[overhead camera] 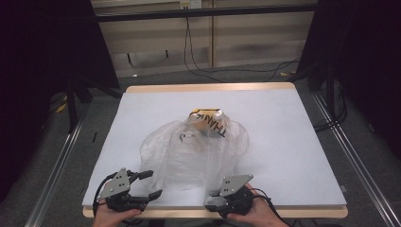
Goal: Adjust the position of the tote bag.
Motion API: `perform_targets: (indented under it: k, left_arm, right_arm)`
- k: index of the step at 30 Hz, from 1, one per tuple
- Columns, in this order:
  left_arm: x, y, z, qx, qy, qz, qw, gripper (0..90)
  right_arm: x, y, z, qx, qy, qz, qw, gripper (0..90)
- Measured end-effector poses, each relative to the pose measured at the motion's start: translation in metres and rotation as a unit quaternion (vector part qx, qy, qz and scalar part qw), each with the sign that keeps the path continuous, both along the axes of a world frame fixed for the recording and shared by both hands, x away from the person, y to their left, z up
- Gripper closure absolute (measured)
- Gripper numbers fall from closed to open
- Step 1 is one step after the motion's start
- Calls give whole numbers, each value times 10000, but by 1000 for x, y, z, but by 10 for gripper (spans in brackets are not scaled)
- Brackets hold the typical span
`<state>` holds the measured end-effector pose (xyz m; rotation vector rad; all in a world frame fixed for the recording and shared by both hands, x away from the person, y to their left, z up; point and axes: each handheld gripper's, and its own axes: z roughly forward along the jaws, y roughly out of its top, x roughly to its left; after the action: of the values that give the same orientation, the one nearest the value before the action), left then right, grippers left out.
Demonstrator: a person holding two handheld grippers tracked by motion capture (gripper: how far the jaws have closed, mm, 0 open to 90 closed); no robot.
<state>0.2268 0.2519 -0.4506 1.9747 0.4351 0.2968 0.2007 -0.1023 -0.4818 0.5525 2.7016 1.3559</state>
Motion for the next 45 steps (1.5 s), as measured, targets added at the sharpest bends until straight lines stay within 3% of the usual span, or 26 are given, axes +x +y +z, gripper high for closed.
perform_targets:
  k: [4,12,15,19,21,23,31,41,42,45]
  left_arm:
    - [2,-1,-1,145,78,50,9999,306]
    - [8,-3,-4,226,154,17,9996,356]
    - [11,-6,-6,266,267,-41,9993,423]
    - [11,-8,-6,359,340,-206,9986,566]
    - [11,-8,-6,375,364,-215,9984,642]
    - [13,-7,-6,349,420,-267,9982,681]
    - [13,-6,-5,276,575,-379,9972,894]
    - [15,5,-1,-10,596,-319,9977,900]
    - [14,5,-2,-142,651,-348,9972,900]
    - [14,6,0,-74,567,-354,9977,900]
  right_arm:
    - [0,0,-3,-84,-7,-21,10000,526]
    - [-4,0,-4,-186,-139,-20,9997,481]
    - [-5,1,-5,-308,-225,-62,9993,505]
    - [-6,1,-4,-393,-413,-253,9981,638]
    - [-5,1,-4,-373,-344,-280,9983,647]
    - [-6,1,-4,-321,-332,-233,9987,727]
    - [-8,-1,3,-41,-237,-95,9997,897]
    - [-4,-8,13,192,-328,-195,9991,900]
    - [-4,-10,15,251,-366,-235,9987,900]
    - [-4,-13,18,296,-396,-286,9984,900]
